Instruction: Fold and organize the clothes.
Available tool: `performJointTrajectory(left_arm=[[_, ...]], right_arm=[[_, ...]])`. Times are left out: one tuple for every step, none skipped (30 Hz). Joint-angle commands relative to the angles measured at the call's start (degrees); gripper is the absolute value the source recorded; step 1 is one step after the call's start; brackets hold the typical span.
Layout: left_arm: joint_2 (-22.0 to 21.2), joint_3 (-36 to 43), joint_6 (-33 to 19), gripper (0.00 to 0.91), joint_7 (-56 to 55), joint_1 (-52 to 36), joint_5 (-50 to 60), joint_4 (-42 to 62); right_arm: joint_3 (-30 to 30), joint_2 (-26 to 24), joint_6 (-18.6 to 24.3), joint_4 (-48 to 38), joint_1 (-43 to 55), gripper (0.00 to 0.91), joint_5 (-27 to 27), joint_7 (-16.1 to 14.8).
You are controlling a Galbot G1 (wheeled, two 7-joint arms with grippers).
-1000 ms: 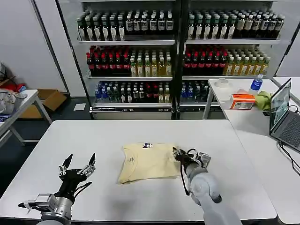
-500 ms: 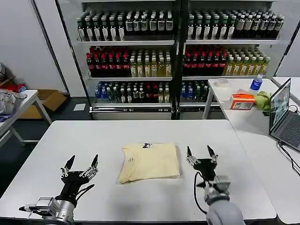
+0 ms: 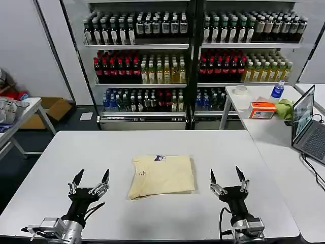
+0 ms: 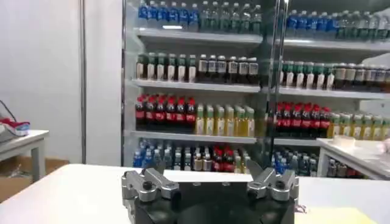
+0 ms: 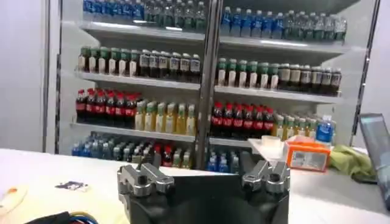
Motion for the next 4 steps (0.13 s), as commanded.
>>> performJointTrajectory(left_arm=[[-0.12,0.21,0.13,0.907,0.06,0.94,0.43,-0.79],[-0.12,0.23,0.14,0.907,0.07,1.08,0.43,-0.89],[-0.19,0.24,0.14,0.907,0.10,1.34,0.50,-1.13],[-0.25,0.29,0.14,0.907,0.13,1.52,0.51,-1.28]], right_arm=[[1.17,0.53,0.98,2.36,-3.60,0.907,1.04,1.57],[1.27,0.56,1.29,2.09,-3.41,0.907,1.51,1.88],[1.44,0.60,1.98,1.95,-3.43,0.907,1.30,2.08],[1.35,0.55,1.73,2.35,-3.63,0.907,1.09,2.14]])
